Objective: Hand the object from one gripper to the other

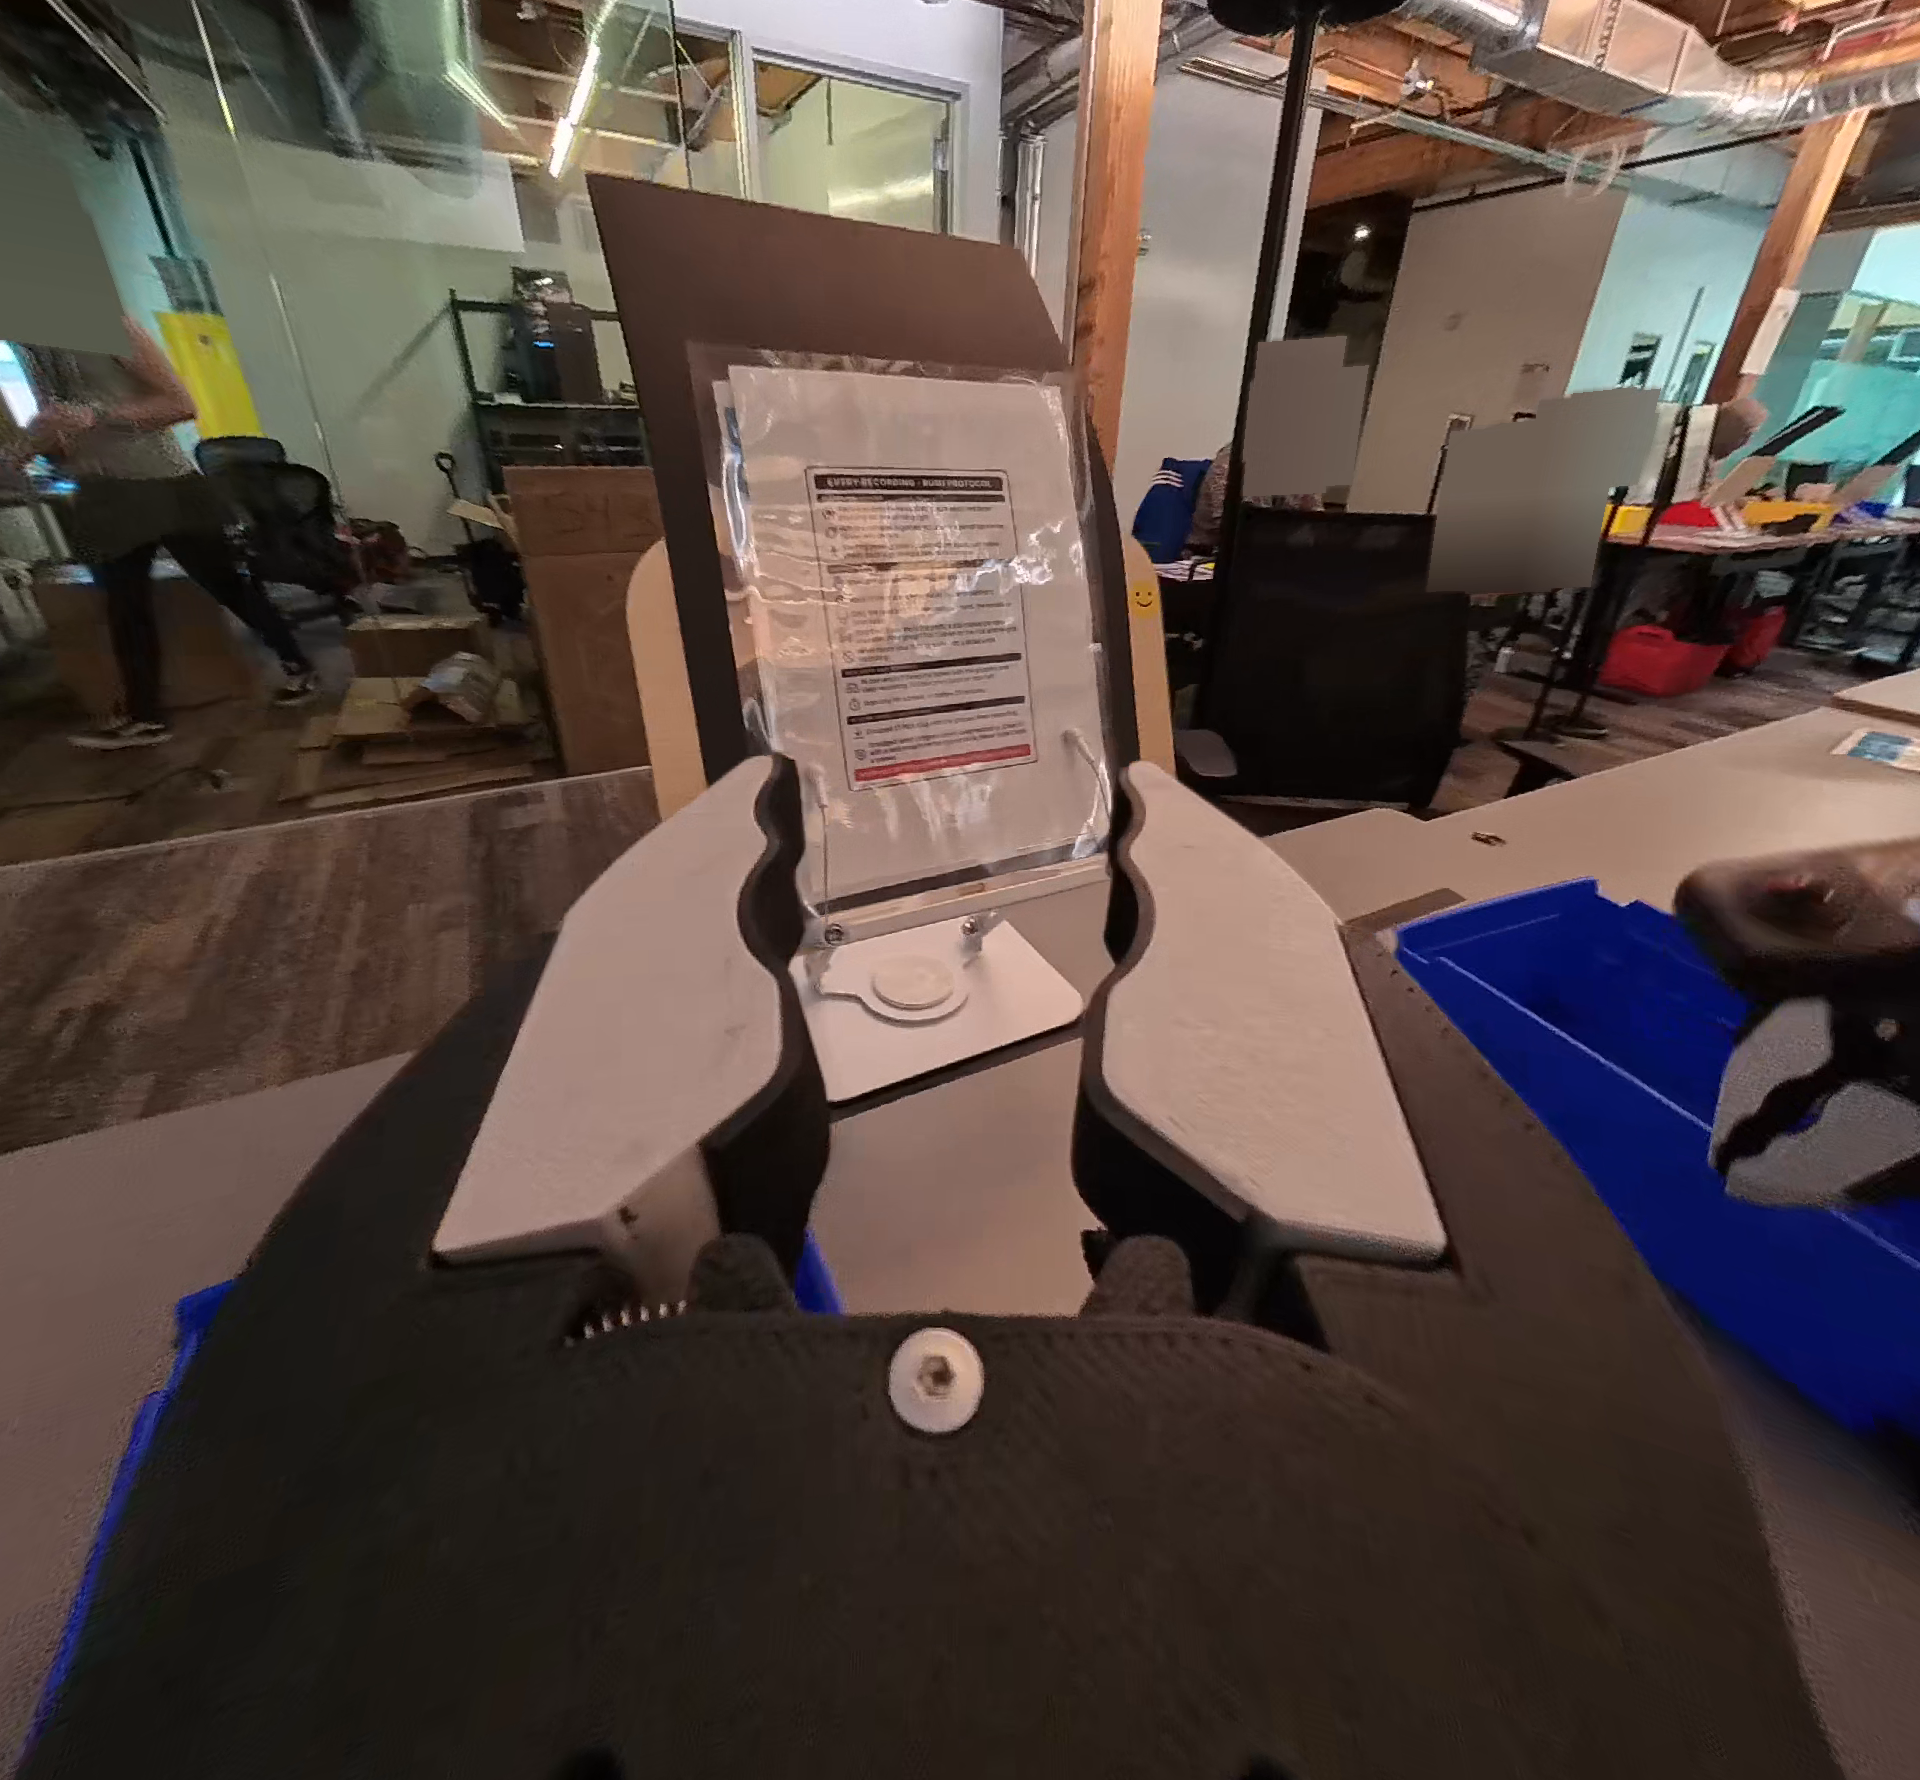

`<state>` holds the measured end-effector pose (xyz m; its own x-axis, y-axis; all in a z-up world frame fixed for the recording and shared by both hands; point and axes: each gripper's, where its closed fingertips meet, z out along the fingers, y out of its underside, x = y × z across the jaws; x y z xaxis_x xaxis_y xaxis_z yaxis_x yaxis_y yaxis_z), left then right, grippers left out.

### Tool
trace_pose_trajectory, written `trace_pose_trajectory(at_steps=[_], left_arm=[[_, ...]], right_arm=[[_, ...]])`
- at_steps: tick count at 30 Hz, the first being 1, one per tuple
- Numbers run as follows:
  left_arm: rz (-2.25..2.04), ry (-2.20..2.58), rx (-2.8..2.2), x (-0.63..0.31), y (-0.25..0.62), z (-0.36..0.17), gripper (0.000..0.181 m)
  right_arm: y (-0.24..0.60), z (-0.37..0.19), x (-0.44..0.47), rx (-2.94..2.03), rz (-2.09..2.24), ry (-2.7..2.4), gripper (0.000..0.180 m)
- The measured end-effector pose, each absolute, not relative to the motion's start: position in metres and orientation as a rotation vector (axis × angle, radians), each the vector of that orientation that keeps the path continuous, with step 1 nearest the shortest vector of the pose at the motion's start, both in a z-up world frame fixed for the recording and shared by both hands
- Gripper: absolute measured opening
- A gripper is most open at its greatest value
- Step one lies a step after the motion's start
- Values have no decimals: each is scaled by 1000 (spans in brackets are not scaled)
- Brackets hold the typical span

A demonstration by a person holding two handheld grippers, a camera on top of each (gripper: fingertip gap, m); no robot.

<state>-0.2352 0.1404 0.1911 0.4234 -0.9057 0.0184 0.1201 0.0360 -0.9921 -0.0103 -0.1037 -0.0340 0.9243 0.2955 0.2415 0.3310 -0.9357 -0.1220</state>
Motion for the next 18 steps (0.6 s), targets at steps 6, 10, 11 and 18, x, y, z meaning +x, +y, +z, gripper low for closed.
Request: trace_pose_trajectory(at_steps=[6,10,11,18], left_arm=[[-910,812,-1272,-244,135,198,57],[-912,827,-1283,-241,142,202,57],[-880,850,-1318,-239,147,196,58],[-808,885,-1471,-245,176,151,63]], right_arm=[[-85,20,21,-2642,-326,-241,5],[-74,59,34,-2426,-305,-149,6],[-70,70,37,-2364,-312,-135,5],[-49,133,39,-1939,-359,-139,16]])
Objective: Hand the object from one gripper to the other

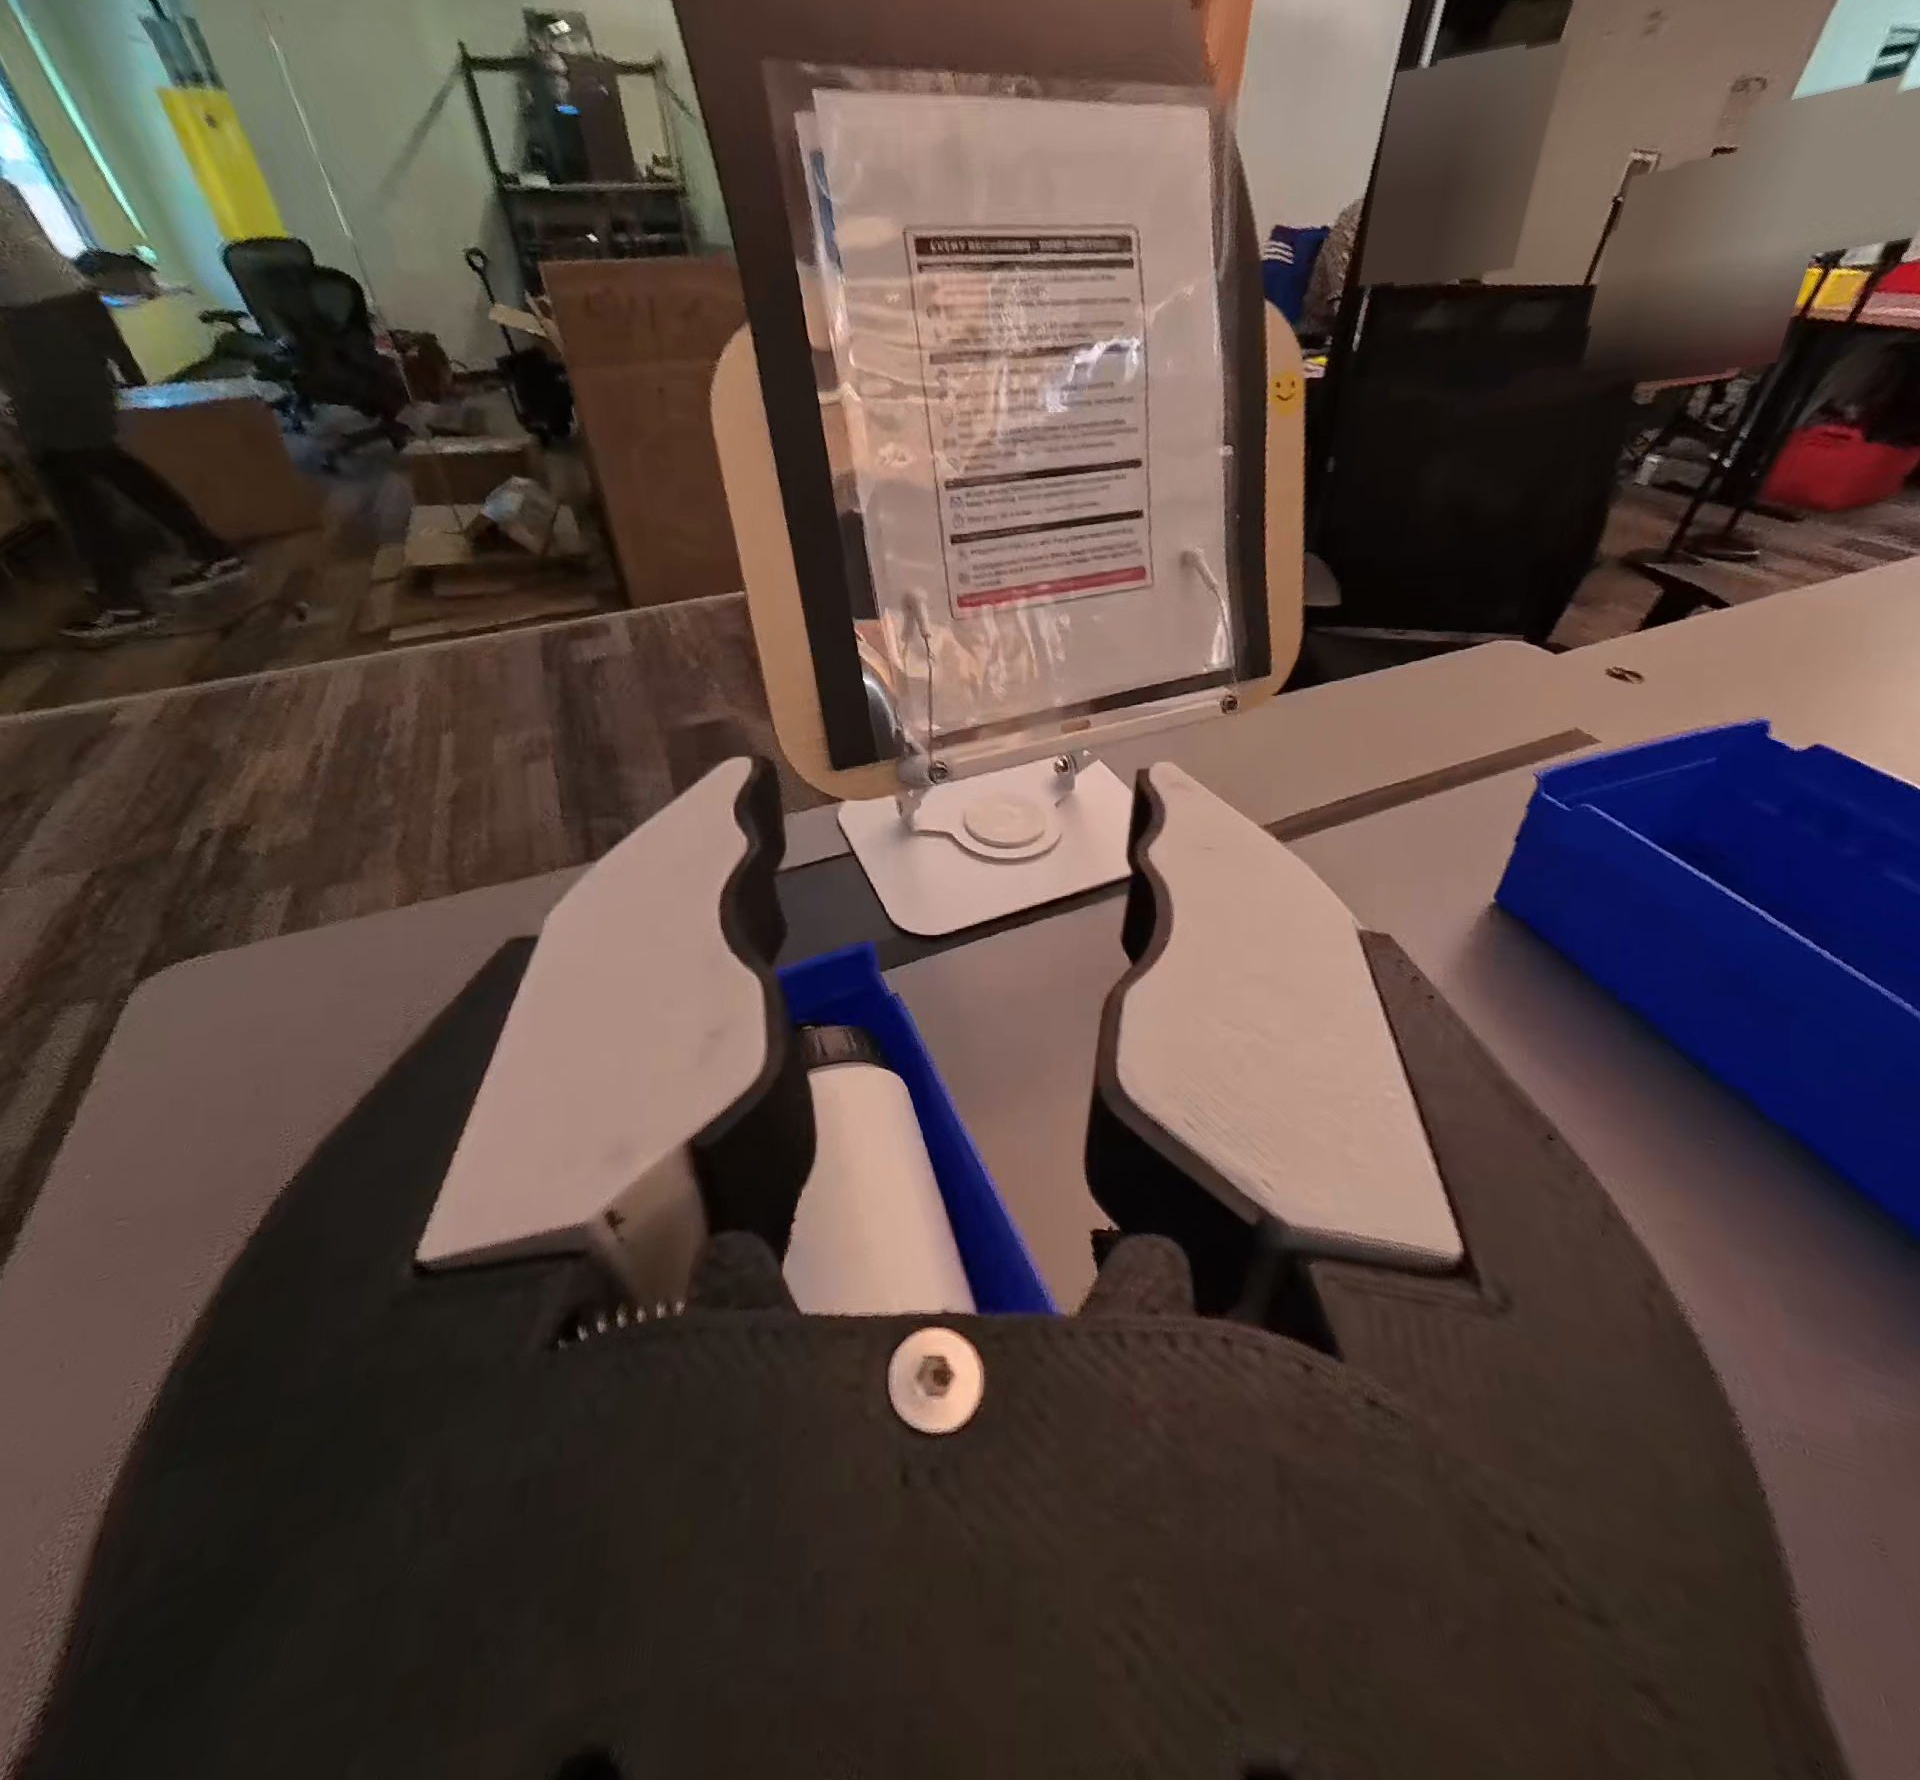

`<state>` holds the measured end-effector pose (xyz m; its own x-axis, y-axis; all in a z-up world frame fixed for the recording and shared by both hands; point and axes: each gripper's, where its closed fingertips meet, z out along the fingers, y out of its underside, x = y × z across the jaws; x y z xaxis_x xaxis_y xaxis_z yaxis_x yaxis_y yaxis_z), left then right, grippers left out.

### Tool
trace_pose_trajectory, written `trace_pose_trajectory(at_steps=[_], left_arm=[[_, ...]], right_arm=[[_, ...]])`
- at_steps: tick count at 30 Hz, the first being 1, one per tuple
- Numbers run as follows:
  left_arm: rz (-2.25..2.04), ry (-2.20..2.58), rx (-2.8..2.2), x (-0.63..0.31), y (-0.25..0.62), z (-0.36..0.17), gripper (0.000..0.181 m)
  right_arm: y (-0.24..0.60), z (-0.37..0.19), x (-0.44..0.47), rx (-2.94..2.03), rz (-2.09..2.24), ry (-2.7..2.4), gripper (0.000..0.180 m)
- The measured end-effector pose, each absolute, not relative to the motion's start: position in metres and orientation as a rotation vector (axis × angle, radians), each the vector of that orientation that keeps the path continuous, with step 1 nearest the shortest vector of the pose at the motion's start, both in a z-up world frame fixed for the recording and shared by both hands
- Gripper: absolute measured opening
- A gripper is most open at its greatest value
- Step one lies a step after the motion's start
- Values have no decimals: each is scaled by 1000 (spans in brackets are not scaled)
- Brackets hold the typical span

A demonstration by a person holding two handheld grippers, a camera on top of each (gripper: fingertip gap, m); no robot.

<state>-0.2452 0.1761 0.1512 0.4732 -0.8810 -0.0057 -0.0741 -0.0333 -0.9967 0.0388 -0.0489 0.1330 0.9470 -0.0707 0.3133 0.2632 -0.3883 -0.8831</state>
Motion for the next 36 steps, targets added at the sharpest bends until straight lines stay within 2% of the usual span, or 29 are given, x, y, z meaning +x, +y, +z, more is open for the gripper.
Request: trace_pose_trajectory(at_steps=[7,11,21,25,36], left_arm=[[-704,927,-1437,-232,175,146,62],[-534,859,-1490,-219,189,129,55],[-20,786,-1497,-220,228,95,72],[174,766,-1445,-228,237,94,72],[218,750,-1424,-227,236,95,72]], right_arm=[[-32,145,62,-1755,-467,-67,33],[-19,134,97,-1705,-375,84,51],[-37,145,121,-1634,-816,23,56],[-34,137,127,-1676,-945,-9,58],[-22,127,114,-1703,-941,-106,58]])
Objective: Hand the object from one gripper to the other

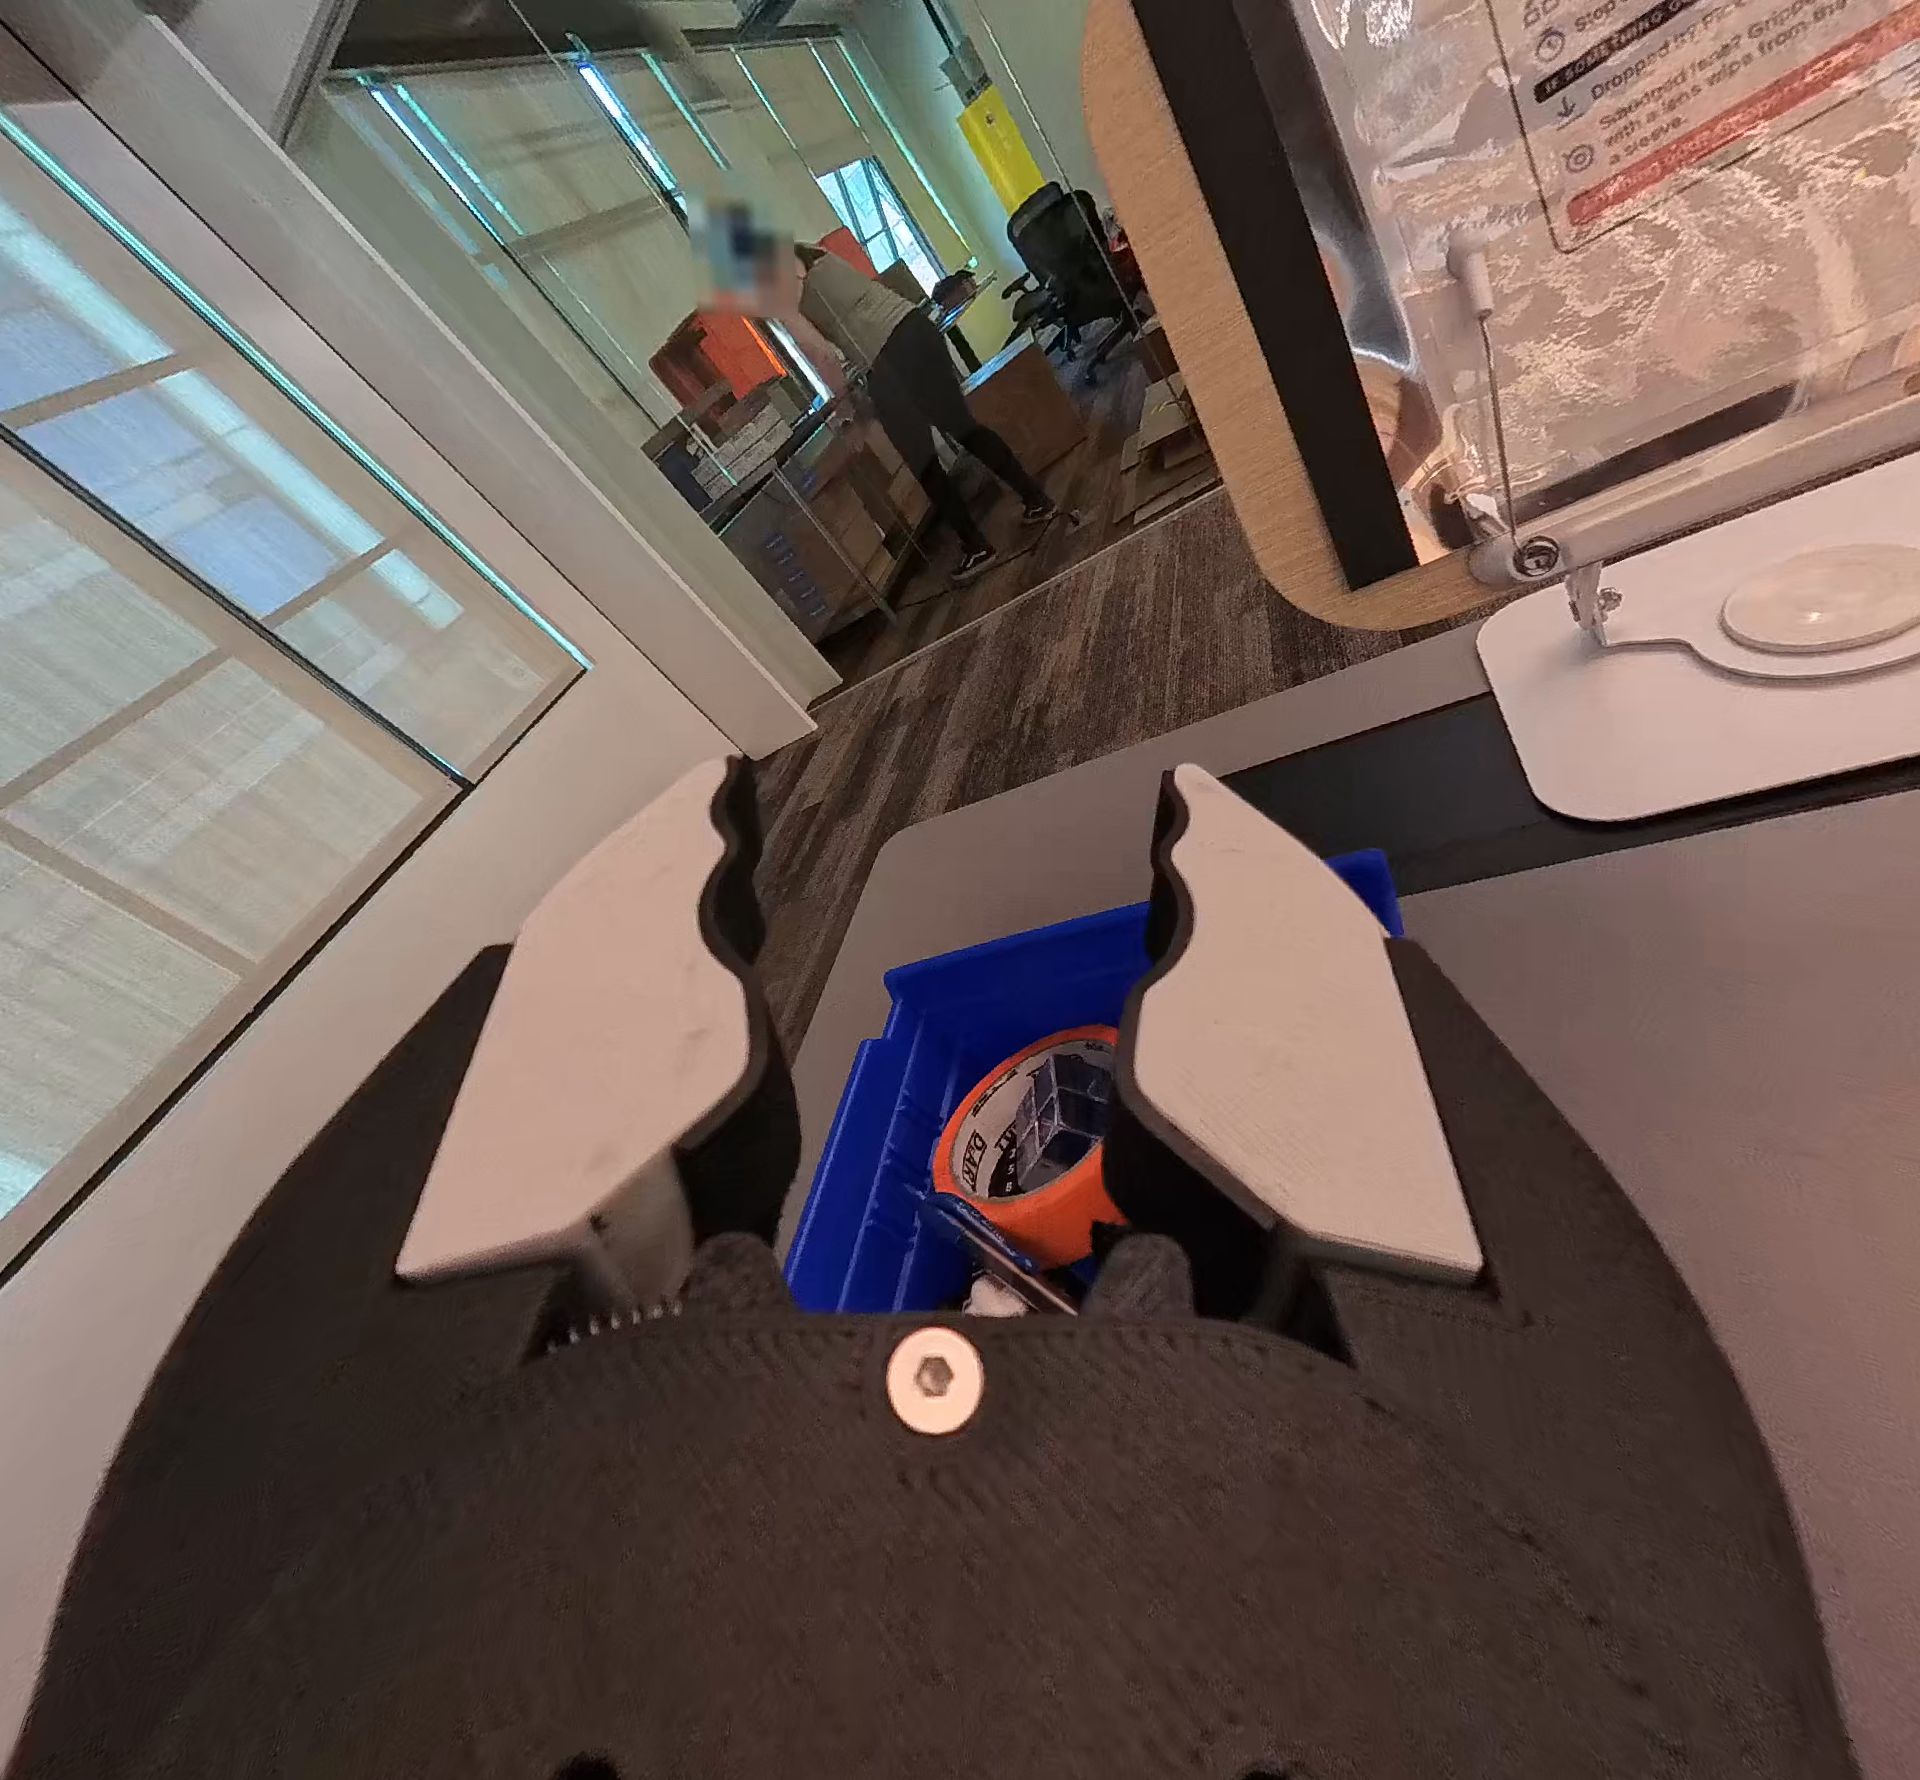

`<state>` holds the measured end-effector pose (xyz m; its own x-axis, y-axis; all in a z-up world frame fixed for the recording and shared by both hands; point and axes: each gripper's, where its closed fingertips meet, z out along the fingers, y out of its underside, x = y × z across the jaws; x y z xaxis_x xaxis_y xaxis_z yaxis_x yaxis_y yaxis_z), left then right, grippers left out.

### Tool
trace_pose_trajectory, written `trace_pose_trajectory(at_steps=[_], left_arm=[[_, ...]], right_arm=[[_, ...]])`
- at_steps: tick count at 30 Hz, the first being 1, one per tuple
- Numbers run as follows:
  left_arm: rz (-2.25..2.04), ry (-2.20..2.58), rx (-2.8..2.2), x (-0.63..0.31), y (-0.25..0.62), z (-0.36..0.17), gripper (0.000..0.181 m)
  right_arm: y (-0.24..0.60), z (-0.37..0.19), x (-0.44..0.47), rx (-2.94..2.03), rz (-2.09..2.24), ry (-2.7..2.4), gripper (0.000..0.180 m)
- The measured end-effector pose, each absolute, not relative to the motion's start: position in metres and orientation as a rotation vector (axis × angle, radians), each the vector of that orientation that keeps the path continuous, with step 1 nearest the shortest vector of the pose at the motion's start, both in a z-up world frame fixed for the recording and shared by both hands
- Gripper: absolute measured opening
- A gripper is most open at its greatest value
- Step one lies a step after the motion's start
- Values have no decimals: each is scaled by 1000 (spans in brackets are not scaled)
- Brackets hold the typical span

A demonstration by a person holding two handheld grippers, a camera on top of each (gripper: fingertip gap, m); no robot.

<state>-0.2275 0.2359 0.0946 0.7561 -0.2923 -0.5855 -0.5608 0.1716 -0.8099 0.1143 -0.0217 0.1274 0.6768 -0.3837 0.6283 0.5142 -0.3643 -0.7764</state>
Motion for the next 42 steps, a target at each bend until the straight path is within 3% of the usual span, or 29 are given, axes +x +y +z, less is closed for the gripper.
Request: trace_pose_trajectory(at_steps=[17,19,22,27,42], left_arm=[[203,770,-1468,-228,238,87,73],[111,831,-1580,-228,239,73,62],[-168,860,-1876,-249,242,52,65],[-464,807,-2188,-296,250,27,50],[-458,760,-2618,-319,278,-70,43]], right_arm=[[-29,102,126,-1880,-768,-17,45],[-29,102,125,-1885,-772,-24,45],[-28,102,124,-1884,-767,-33,45],[-26,97,123,-1909,-756,-58,45],[-18,78,117,-1989,-764,-108,46]])
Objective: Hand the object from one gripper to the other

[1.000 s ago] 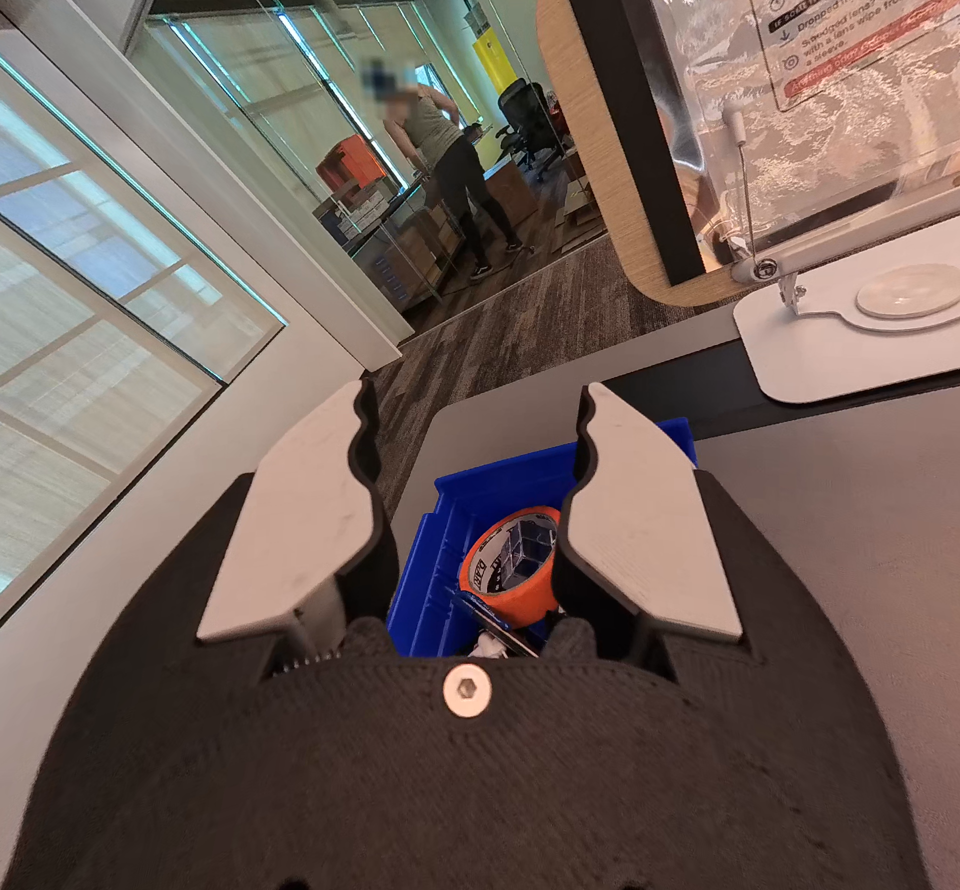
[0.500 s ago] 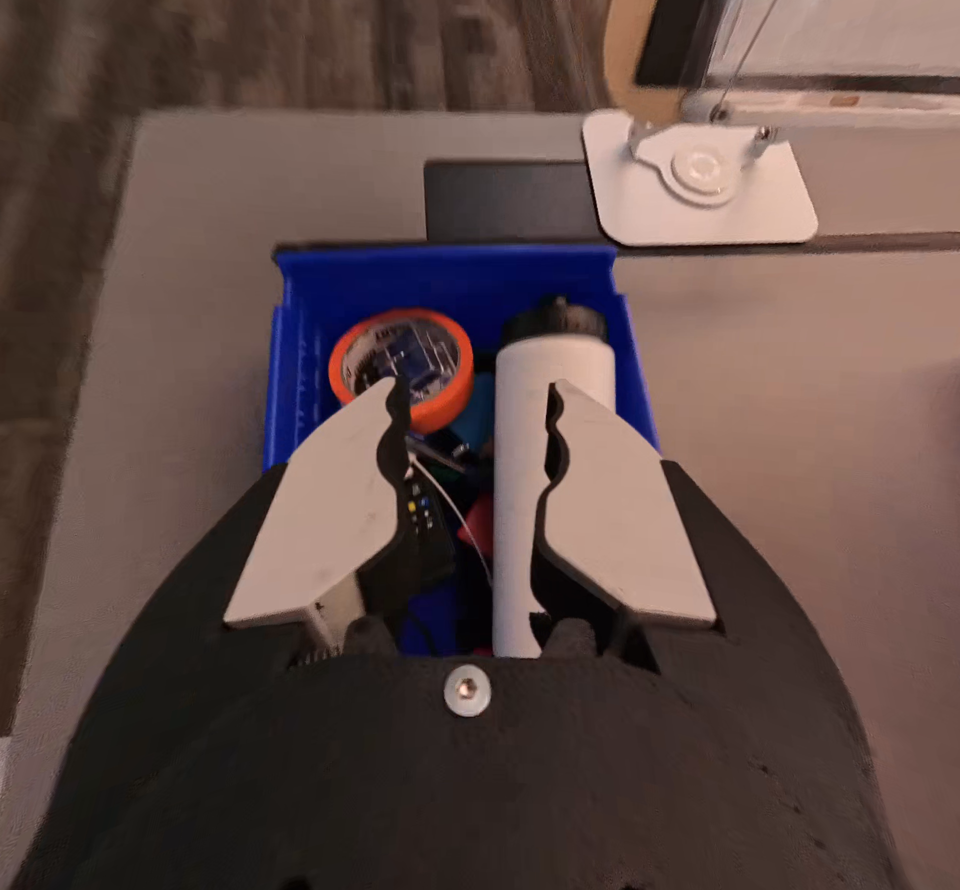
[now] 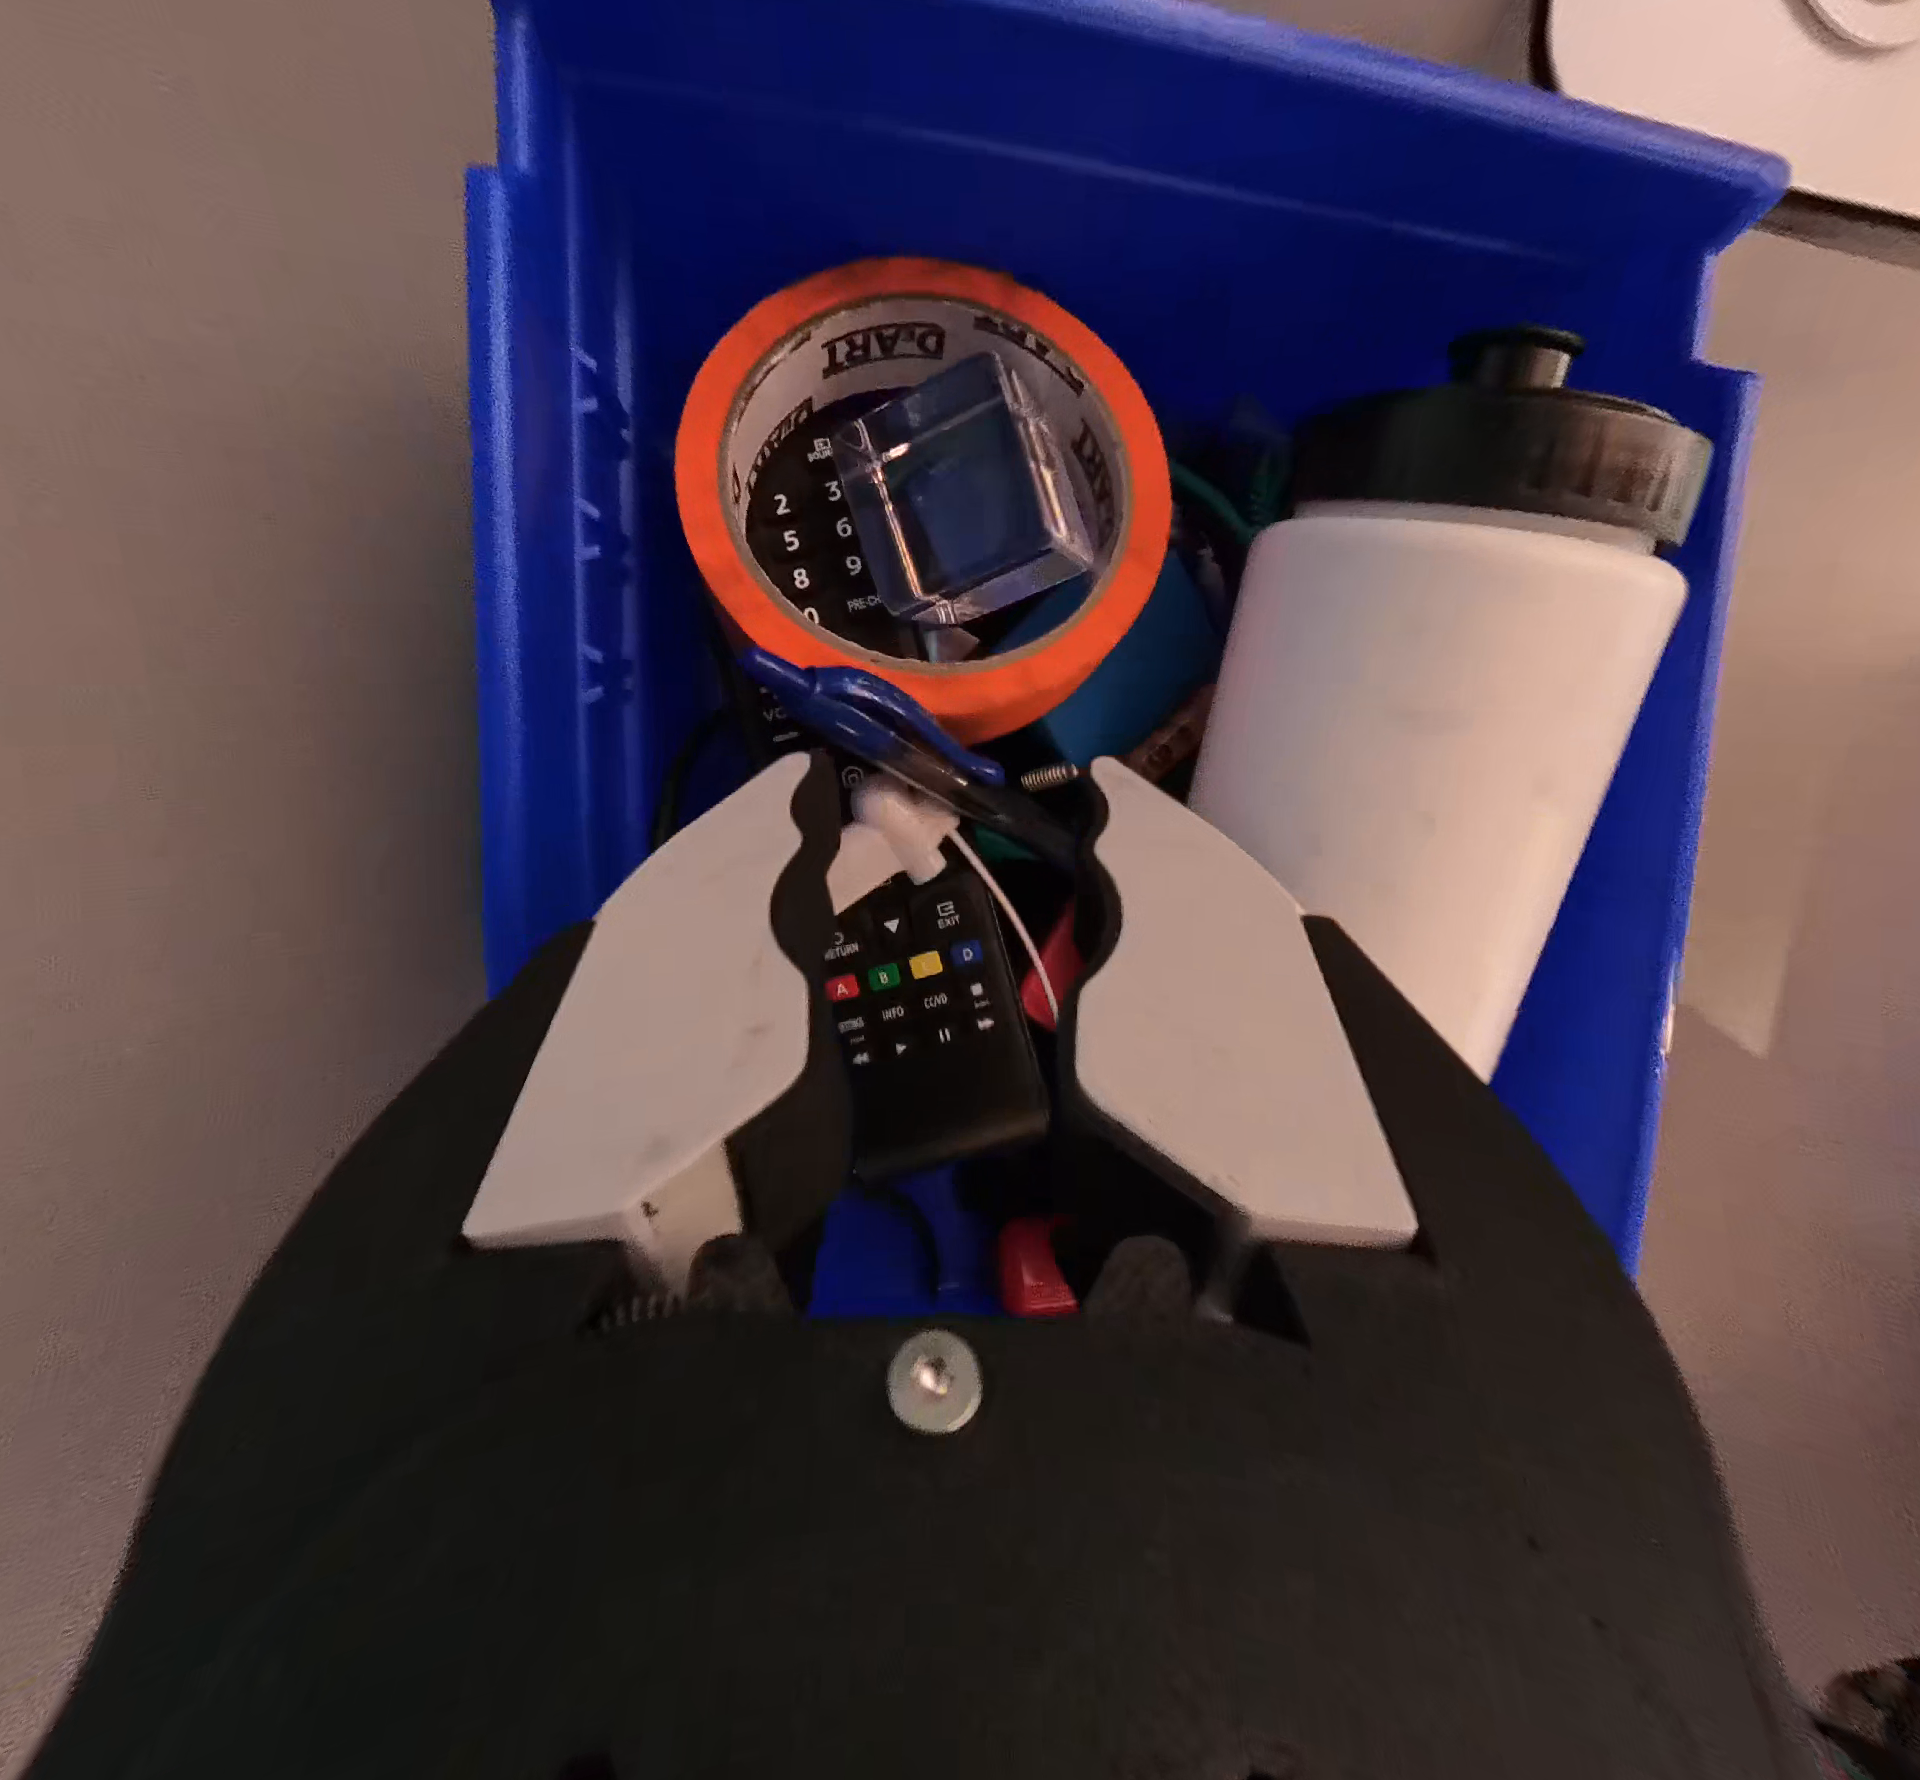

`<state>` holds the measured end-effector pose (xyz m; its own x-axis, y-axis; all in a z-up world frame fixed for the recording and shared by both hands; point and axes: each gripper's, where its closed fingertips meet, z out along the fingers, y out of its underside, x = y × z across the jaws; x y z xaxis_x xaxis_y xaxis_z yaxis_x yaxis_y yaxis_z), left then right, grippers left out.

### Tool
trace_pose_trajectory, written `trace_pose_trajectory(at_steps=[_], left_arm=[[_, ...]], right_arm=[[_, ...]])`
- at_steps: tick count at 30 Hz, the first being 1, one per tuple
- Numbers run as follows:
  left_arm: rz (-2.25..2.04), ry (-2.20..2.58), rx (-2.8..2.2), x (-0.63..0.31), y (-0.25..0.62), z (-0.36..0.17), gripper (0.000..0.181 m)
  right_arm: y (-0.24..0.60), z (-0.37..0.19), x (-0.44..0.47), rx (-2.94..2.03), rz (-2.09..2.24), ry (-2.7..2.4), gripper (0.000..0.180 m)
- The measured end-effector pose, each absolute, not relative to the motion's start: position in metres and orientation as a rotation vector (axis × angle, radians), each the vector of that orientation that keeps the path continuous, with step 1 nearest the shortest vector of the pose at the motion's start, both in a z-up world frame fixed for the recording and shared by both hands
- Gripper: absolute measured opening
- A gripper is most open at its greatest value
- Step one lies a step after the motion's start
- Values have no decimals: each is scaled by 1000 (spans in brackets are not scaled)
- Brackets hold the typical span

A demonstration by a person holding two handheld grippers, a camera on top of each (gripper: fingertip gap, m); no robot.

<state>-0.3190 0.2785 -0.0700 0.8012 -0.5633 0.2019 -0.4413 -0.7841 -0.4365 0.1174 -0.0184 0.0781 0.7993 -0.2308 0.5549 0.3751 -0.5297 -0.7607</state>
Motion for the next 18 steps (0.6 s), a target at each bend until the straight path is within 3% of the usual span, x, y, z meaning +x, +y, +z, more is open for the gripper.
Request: trace_pose_trajectory(at_steps=[9,12,18], left_arm=[[-476,755,-2658,-316,289,-89,43],[-444,808,-2651,-320,287,-88,27],[-592,821,-2588,-309,278,-65,13]], right_arm=[[-16,57,113,-2117,-851,-128,46],[-18,54,120,-2138,-924,-117,46],[-22,51,128,-2171,-992,-97,46]])
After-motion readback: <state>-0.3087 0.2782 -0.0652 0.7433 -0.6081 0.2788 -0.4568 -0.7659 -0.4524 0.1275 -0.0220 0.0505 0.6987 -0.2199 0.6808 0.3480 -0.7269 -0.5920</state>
